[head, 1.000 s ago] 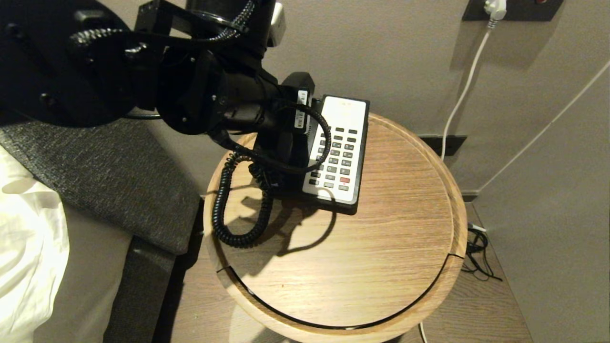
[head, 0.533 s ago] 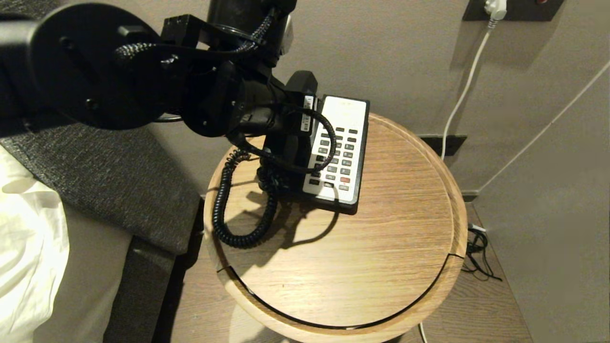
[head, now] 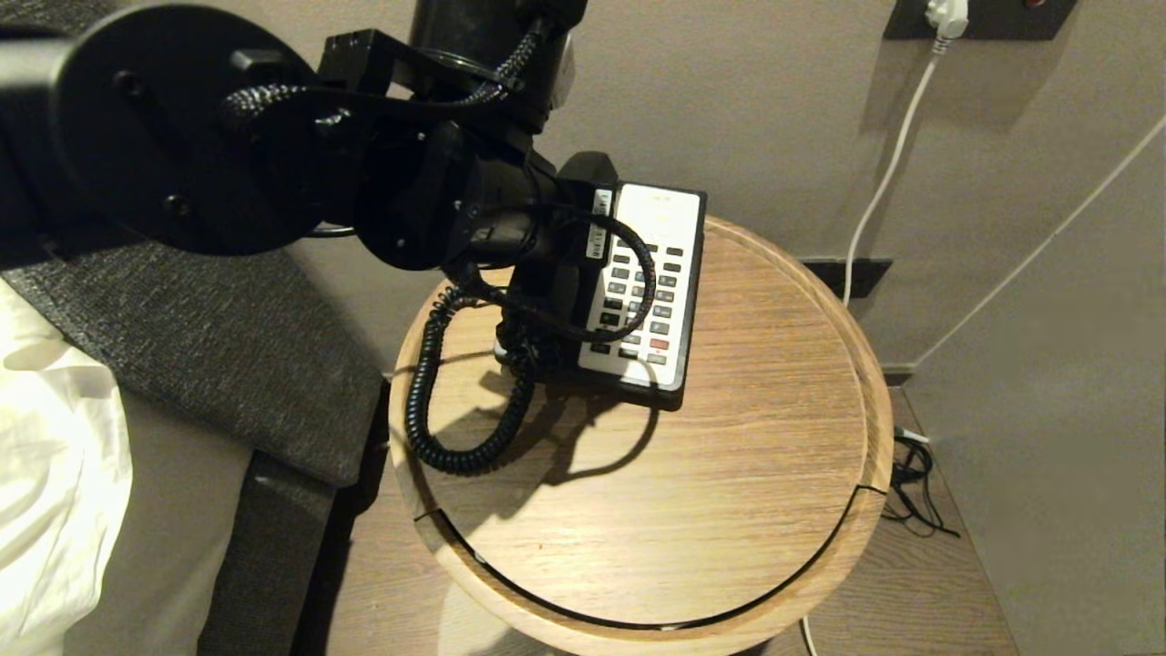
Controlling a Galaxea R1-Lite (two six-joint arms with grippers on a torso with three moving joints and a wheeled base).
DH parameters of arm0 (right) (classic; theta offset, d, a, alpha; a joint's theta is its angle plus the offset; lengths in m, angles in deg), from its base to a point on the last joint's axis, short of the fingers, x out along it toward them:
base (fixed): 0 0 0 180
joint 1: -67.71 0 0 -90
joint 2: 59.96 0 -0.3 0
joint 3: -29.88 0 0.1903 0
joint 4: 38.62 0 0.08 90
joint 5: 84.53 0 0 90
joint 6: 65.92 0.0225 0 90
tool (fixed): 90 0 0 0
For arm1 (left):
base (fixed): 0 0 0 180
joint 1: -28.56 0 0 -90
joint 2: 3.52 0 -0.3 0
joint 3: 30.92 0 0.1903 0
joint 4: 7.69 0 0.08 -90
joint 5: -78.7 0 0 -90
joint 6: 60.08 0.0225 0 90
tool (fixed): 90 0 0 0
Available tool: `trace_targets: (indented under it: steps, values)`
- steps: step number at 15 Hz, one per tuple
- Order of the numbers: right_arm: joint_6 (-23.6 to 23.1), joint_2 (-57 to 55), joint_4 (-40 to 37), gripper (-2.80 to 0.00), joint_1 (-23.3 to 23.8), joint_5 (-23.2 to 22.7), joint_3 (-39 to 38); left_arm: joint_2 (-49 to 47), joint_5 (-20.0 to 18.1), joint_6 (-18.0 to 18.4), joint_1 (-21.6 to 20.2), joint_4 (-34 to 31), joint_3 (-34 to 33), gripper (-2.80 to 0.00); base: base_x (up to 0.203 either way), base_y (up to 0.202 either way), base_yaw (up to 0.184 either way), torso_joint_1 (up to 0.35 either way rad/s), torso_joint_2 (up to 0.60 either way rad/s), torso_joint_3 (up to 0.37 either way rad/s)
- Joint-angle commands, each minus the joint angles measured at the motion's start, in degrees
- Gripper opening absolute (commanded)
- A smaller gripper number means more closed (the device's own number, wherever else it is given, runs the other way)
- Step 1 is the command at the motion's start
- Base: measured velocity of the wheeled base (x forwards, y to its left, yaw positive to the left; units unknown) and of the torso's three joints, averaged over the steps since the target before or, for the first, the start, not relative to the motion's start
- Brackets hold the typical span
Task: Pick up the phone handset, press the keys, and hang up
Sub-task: Put the handset back
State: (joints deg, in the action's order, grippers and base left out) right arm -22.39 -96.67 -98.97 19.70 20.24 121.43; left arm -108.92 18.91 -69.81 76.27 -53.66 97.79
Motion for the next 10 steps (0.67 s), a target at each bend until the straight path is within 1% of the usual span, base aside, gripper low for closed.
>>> trace_targets:
  steps: [1,4,5,10]
  values:
    - [0.2,-0.1,-0.1,-2.80,-0.1,0.1,0.0,0.1,0.5,-0.1,0.4,-1.0,-0.3,-2.80,0.000,0.000,0.000,0.000,0.00,0.000]
    - [1.4,0.1,-0.2,-2.80,-0.3,-0.1,0.0,0.1,0.7,0.0,0.9,-1.3,-2.6,-2.80,0.000,0.000,0.000,0.000,0.00,0.000]
    - [1.5,0.1,-0.2,-2.80,-0.3,-0.4,0.0,0.0,0.6,0.0,0.9,-1.3,-2.9,0.00,0.000,0.000,0.000,0.000,0.00,0.000]
    - [1.5,0.3,-0.2,-2.80,-0.8,-0.4,-0.1,0.6,0.8,-0.6,1.2,-1.3,-2.7,0.00,0.000,0.000,0.000,0.000,0.00,0.000]
